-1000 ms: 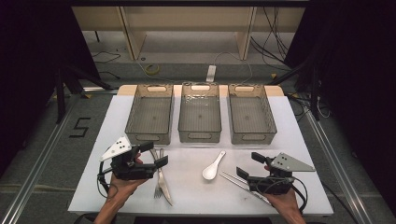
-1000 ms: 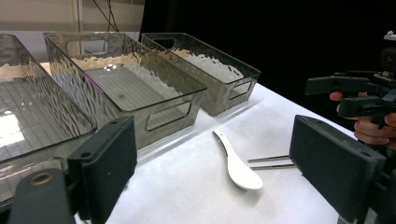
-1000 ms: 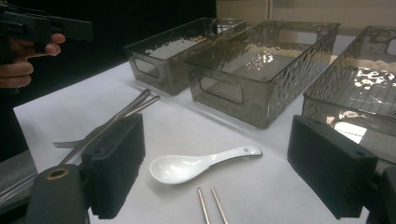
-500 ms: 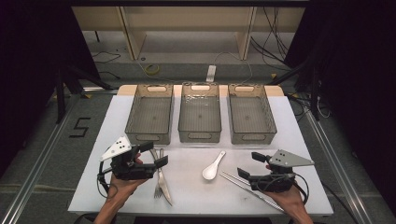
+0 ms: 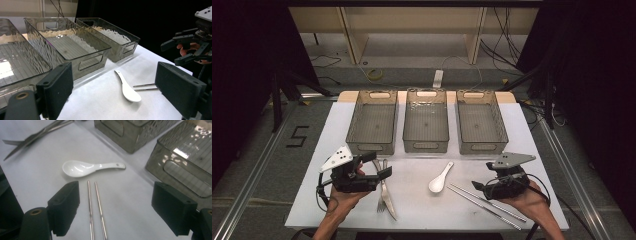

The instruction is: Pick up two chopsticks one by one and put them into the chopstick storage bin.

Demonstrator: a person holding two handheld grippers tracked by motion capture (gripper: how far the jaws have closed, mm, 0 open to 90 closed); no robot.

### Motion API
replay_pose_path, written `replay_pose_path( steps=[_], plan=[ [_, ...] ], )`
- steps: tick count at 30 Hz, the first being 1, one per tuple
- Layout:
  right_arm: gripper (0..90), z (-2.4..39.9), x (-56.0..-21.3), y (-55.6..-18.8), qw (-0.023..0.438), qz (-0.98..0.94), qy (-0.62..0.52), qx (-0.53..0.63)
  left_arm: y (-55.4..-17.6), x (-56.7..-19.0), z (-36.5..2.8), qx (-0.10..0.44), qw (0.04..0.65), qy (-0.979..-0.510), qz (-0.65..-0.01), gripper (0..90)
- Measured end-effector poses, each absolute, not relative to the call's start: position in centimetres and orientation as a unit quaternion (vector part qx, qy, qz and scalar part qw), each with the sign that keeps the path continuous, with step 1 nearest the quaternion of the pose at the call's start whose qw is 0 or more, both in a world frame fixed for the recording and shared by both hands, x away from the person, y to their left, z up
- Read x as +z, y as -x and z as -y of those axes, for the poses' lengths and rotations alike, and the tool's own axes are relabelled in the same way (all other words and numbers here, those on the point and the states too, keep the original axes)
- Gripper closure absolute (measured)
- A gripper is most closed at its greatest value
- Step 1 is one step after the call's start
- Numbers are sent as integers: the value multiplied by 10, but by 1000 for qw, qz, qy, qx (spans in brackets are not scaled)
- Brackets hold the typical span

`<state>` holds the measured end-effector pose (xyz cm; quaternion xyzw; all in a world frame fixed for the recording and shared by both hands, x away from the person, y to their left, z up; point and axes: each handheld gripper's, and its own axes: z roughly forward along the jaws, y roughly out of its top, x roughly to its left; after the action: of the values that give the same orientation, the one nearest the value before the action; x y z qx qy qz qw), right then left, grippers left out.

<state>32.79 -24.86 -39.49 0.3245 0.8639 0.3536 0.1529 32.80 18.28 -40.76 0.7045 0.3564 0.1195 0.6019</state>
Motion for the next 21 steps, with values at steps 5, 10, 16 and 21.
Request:
replay_pose_path(
  steps=[5, 10, 16, 21],
  plan=[
    [264, 249, -392, -337, 150, -886, -322, 299, -328, -407, -183, 120, 602, -705, -356, 142],
    [282, 249, -396, -341, 135, -901, -323, 257, -328, -407, -183, 120, 602, -705, -355, 142],
    [334, 252, -406, -344, 121, -915, -328, 201, -328, -407, -182, 119, 602, -705, -354, 142],
    [408, 258, -413, -342, 96, -922, -338, 163, -328, -407, -183, 120, 602, -706, -353, 142]
  ],
)
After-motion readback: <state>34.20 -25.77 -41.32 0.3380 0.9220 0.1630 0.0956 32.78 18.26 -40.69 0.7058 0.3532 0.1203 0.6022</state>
